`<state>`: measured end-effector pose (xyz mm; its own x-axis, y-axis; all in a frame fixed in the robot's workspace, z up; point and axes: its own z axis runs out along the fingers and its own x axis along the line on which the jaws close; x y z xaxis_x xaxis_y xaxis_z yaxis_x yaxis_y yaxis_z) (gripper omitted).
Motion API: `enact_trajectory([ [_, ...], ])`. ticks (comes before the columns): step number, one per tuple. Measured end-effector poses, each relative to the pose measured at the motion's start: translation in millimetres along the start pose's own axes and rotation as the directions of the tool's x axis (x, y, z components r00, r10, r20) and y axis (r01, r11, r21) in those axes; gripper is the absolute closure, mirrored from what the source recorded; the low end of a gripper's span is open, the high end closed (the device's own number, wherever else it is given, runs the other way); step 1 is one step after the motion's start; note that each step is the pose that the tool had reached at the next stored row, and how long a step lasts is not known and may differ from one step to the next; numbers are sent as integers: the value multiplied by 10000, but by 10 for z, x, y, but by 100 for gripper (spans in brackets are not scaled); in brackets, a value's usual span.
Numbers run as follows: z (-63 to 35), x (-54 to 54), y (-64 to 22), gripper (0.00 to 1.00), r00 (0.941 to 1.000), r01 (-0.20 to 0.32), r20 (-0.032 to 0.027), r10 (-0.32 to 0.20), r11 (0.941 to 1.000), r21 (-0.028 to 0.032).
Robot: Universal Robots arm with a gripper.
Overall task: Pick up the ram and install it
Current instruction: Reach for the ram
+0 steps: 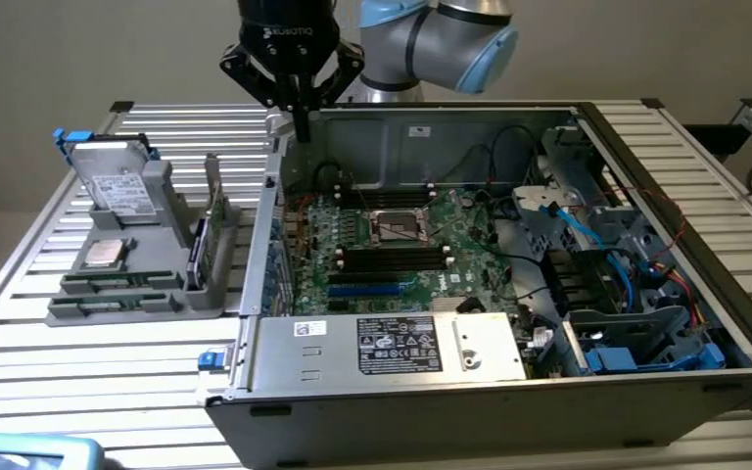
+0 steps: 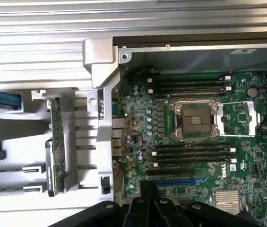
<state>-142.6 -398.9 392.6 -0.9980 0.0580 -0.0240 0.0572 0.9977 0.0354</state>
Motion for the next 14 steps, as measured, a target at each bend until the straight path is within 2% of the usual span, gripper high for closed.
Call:
enact_trajectory([
  [2, -1, 53, -3, 89, 10000, 21, -56, -20, 10000, 42],
  [3, -2, 82, -5, 89, 9999, 22, -116, -22, 10000, 55],
  [6, -5, 179, -10, 89, 9994, 17, -348, -14, 10000, 74],
  [11, -7, 384, -22, 89, 9975, 9, -702, -1, 9999, 114],
  [13, -4, 466, -27, 89, 9966, 7, -819, 5, 9999, 149],
  [14, -1, 511, -30, 89, 9963, 6, -856, 8, 9999, 168],
])
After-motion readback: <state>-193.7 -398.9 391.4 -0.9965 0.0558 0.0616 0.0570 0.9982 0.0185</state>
